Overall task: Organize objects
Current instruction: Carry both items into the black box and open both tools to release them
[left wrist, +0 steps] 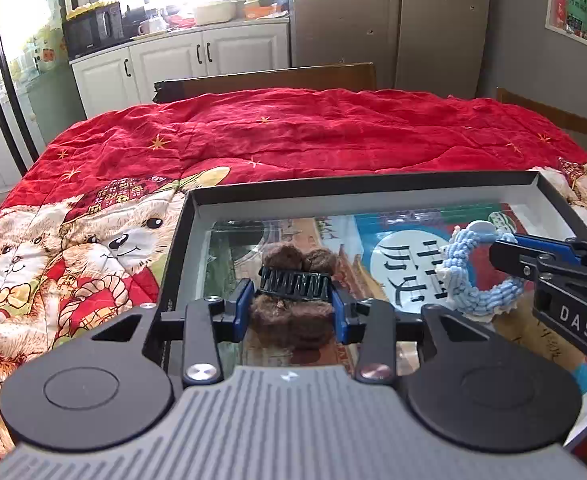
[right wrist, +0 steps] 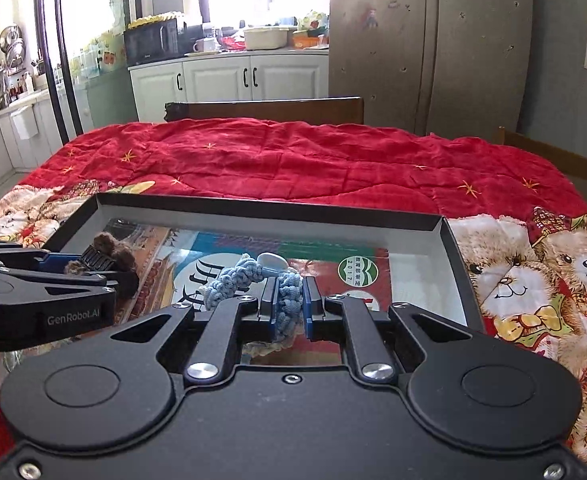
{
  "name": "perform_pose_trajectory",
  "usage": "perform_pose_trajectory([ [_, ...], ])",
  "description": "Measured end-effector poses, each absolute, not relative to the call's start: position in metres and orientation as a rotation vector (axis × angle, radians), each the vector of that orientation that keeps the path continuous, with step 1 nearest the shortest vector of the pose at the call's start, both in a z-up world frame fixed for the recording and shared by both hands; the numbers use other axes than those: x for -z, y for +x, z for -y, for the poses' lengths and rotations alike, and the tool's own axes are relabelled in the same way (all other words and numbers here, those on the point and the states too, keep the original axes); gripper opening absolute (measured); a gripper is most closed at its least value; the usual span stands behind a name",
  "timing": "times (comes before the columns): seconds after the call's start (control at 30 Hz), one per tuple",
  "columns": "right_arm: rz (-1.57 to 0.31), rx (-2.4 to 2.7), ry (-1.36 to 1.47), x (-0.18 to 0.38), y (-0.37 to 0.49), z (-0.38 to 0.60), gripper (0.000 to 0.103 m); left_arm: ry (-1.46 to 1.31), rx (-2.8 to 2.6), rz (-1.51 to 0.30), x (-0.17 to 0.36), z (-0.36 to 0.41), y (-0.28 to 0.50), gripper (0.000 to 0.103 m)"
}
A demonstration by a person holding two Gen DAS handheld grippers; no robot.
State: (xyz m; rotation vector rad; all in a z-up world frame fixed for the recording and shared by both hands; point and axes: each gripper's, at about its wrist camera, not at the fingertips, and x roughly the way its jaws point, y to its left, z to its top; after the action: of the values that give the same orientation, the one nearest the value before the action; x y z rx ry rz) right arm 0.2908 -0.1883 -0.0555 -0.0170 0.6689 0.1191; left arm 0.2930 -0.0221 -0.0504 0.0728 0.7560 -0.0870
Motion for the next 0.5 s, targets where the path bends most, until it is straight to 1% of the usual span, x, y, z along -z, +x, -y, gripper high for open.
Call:
perform_pose_trajectory([
  [0.03,-0.67,-0.118,-0.018,0.0557,0.291,0.1885,0.012,0.066,0.086,-0.758,0.0502,0.0212,0.293,0.05],
  [0.1,-0.671,-0.115,-0.018,0.0566,0.2913,0.1878,0.013,0.061,0.084,-0.758,0.0494,0.0203,0.2927,0.054],
  [0.13,-0.673,-0.113,-0.019,0.057,0.2917,0.1877,0.013,0.064,0.082,-0.755,0.049,0.0204,0.2926,0.06],
  [0.27,-0.672,-0.109,-0.012,0.0575,0.2927,0.1887,0.016,0.068,0.075,-0.756,0.0479,0.0207,0.2918,0.063],
  [0.5,-0.655,-0.107,0.008,0.0538,0.2886,0.194,0.022,0.054,0.082,-0.741,0.0408,0.0187,0.286,0.074],
])
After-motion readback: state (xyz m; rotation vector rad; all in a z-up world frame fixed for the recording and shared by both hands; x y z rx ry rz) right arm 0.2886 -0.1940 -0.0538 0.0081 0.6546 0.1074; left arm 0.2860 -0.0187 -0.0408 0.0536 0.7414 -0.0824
